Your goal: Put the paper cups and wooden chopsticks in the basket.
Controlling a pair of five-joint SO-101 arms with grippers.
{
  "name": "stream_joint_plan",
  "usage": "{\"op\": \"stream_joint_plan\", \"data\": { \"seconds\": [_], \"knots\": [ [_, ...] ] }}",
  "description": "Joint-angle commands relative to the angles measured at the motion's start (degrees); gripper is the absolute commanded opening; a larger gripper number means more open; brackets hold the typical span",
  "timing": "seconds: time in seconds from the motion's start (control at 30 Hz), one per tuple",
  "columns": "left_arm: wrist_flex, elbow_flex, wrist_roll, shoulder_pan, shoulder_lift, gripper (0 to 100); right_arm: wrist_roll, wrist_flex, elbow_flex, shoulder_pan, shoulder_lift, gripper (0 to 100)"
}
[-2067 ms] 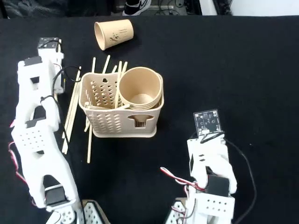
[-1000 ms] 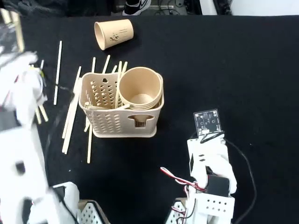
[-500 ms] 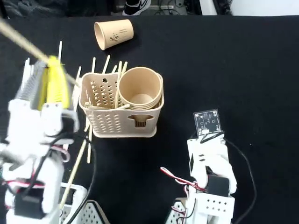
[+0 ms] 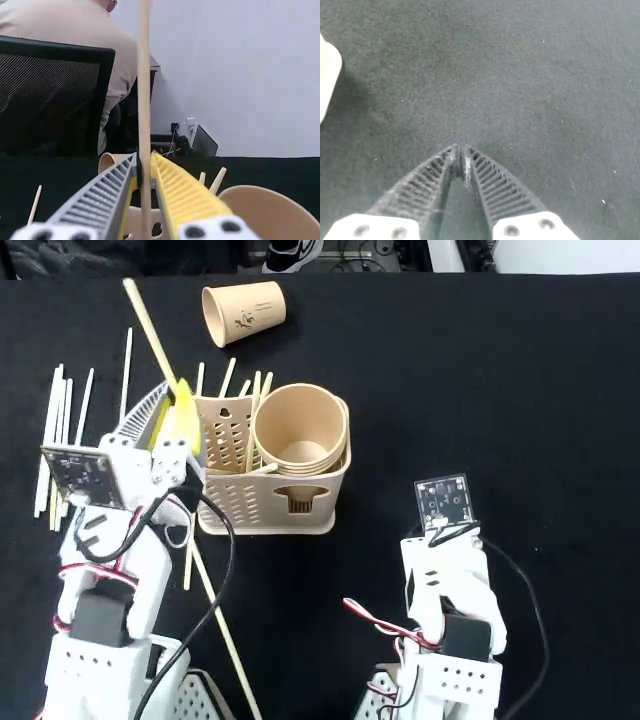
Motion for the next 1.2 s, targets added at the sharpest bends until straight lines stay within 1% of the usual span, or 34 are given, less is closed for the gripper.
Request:
{"op": "stream_joint_plan", "data": {
  "seconds": [0.0,0.03,0.13,0.3,0.37,0.47,0.53,0.6,0.77,0.87,0.97,1.07,1.1,1.17],
  "knots": [
    [3.69,-0.22,0.53,-0.04,0.09,19,0.00,0.18,-0.22,-0.88,-2.95,1.2],
    [6.42,-0.75,0.53,-0.04,0.09,21,0.00,0.18,-0.22,-0.88,-2.95,1.2],
    [15.56,-5.58,0.53,-1.01,0.09,21,0.00,0.18,-0.22,-0.88,-2.95,1.2],
    [32.53,-19.12,0.97,-10.95,1.93,21,0.00,0.18,-0.22,-0.88,-2.95,1.2],
    [42.46,-25.63,1.05,-15.34,5.80,21,0.00,0.18,-0.22,-0.88,-2.95,1.2],
    [55.56,-33.10,1.05,-19.30,14.95,21,0.00,0.18,-0.22,-0.88,-2.95,1.2],
    [61.27,-35.38,1.05,-21.41,22.07,22,0.00,0.18,-0.22,-0.88,-2.95,1.2],
    [64.62,-36.44,1.05,-23.96,28.75,24,0.00,0.18,-0.22,-0.88,-2.95,1.2],
    [66.02,-35.12,1.05,-30.02,40.62,25,0.00,0.18,-0.22,-0.88,-2.95,1.2],
    [65.32,-30.81,1.05,-30.99,44.04,25,0.00,0.18,-0.22,-0.88,-2.95,1.2],
    [60.84,-23.87,1.05,-27.30,44.48,25,0.00,0.18,-0.22,-0.88,-2.95,1.2],
    [55.65,-16.84,1.05,-20.79,43.96,25,0.00,0.18,-0.22,-0.88,-2.95,1.2],
    [53.98,-14.73,1.58,-18.68,44.13,25,0.00,0.18,-0.22,-0.88,-2.95,1.2],
    [50.29,-11.56,5.19,-16.04,44.48,26,0.00,0.18,-0.22,-0.88,-2.95,1.2]
  ]
}}
